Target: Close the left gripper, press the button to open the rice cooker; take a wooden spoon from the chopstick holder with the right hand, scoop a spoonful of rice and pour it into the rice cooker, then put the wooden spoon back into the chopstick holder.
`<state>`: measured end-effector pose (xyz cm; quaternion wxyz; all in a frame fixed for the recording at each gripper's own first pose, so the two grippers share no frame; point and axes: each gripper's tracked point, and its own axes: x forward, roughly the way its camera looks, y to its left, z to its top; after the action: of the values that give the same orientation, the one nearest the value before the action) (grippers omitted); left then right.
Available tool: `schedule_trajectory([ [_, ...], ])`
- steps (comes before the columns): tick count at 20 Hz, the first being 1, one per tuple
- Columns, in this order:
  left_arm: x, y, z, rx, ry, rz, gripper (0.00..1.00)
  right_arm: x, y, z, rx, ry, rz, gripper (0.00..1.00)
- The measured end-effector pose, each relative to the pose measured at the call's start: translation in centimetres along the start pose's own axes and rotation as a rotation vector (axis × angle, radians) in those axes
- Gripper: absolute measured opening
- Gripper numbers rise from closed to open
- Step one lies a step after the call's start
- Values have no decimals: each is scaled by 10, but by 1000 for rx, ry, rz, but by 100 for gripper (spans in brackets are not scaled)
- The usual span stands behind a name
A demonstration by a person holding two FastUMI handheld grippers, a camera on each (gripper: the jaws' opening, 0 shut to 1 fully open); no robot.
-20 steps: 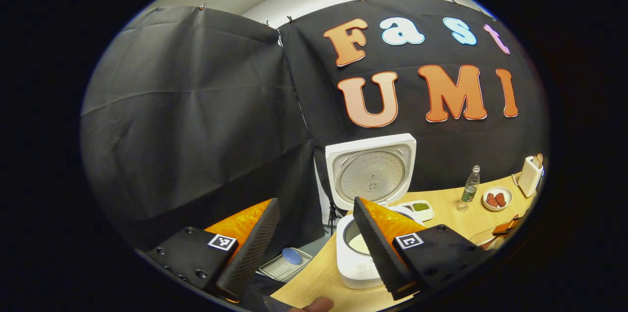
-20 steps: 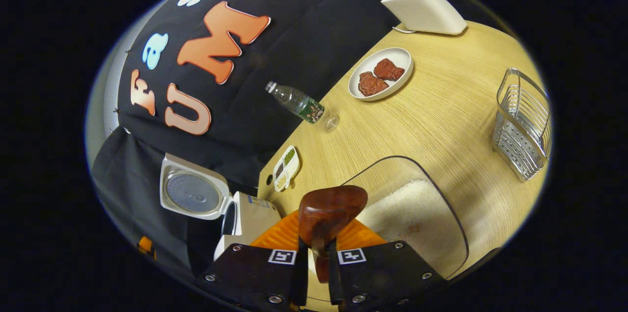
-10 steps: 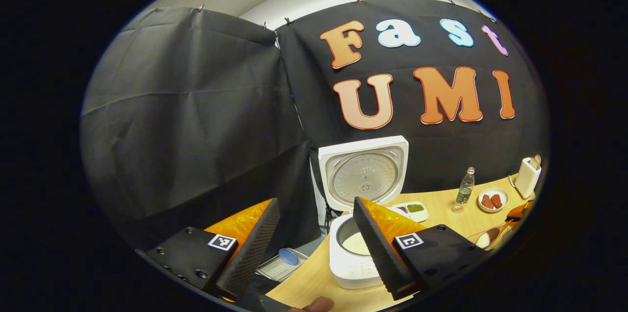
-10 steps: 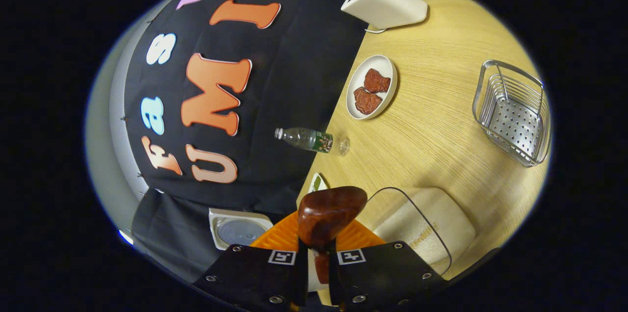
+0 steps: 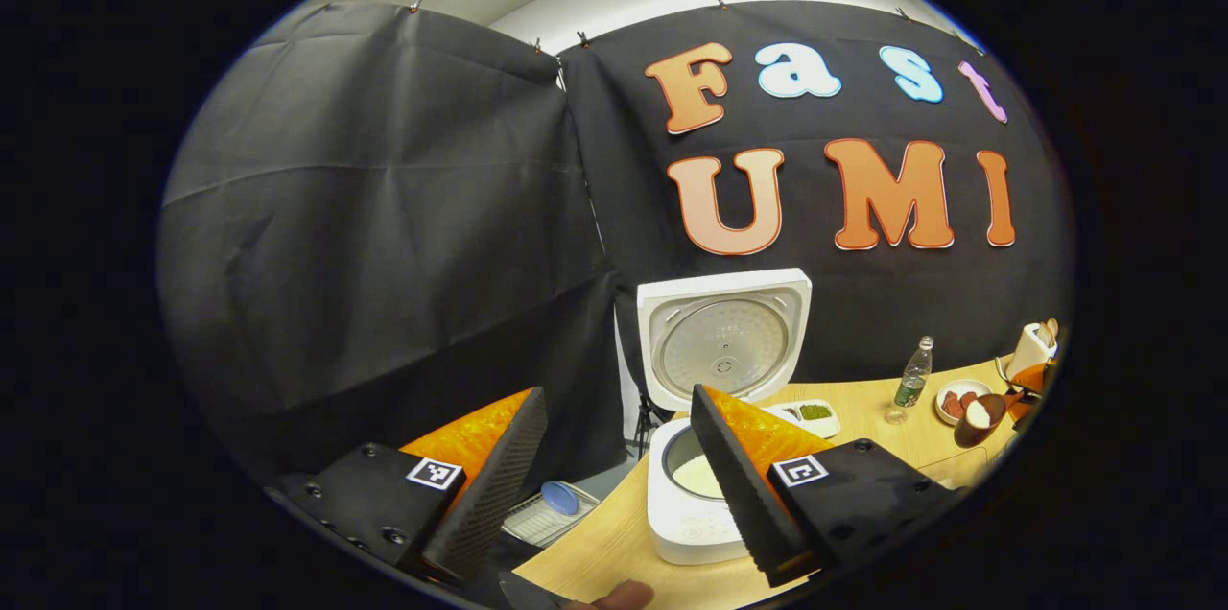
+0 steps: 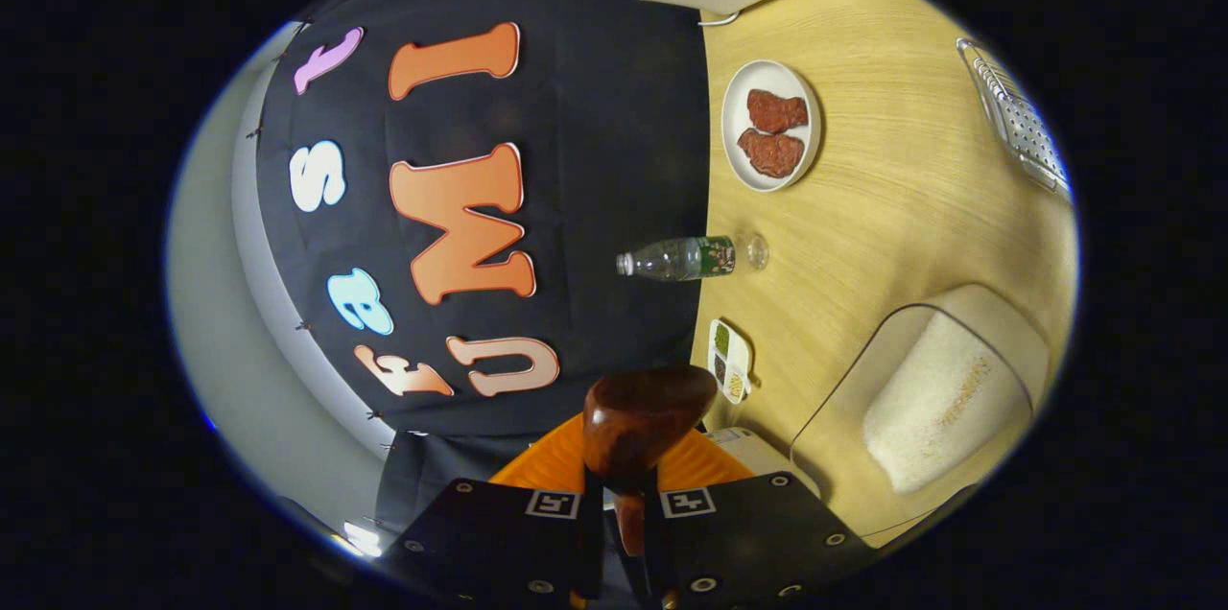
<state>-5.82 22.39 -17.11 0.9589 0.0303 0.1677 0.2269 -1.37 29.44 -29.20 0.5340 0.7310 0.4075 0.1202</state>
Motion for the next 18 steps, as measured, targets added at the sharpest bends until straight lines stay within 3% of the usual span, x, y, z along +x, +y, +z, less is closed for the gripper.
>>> schedule_trajectory([
  [6,2,41,-10,-24,11,60,100,49,47,-61,-17,96,32,16],
  [12,9,100,-28,-33,36,148,100,115,79,-124,-174,146,11,16],
  [18,19,151,-53,-54,82,213,100,174,93,-183,-417,160,-33,16],
])
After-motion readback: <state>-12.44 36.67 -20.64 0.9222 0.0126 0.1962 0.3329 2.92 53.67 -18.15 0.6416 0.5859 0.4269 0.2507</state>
